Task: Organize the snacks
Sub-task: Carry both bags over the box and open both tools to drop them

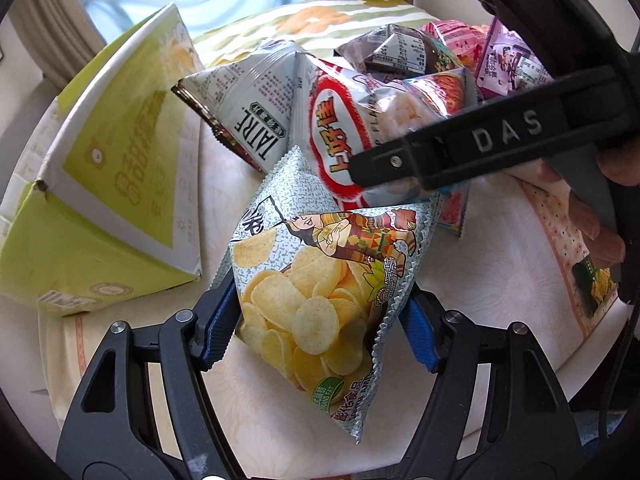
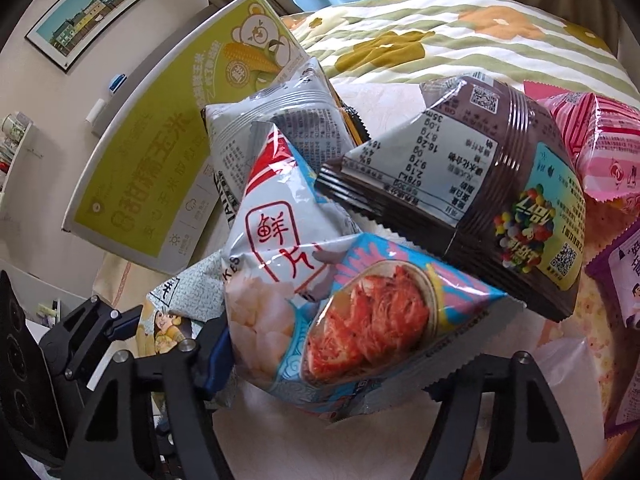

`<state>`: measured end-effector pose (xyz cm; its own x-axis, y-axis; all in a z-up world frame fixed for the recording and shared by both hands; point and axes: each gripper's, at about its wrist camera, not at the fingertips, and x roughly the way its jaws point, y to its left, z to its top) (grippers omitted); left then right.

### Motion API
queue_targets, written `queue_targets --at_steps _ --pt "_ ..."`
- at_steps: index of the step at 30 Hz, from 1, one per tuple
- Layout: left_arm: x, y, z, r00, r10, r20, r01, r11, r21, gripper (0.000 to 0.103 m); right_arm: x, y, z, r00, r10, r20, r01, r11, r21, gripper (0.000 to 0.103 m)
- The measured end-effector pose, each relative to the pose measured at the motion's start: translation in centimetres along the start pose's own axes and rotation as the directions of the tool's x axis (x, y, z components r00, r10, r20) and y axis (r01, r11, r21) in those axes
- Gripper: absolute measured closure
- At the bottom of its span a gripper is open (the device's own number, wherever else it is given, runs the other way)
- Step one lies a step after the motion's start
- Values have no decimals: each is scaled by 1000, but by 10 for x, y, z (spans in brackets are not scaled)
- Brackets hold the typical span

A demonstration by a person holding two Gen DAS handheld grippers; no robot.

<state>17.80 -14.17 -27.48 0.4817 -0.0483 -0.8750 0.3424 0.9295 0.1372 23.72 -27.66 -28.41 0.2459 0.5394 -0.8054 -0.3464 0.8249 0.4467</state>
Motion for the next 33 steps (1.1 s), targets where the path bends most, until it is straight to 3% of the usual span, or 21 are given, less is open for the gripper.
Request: queue_targets --at_steps 10,17,26,33 --pt "-31 -9 1 999 32 34 -32 999 2 34 -28 16 -11 999 -38 33 39 999 -37 41" --pt "-79 -23 6 993 53 107 -56 998 28 34 -70 24 -17 995 -46 94 47 999 -9 41" --pt "-149 -16 22 964 94 249 -97 995 0 34 -138 42 -4 974 -101 201 105 994 -12 41" --pt "-182 33 43 931 154 330 -147 988 -46 34 -166 76 23 952 -132 277 153 986 -58 41"
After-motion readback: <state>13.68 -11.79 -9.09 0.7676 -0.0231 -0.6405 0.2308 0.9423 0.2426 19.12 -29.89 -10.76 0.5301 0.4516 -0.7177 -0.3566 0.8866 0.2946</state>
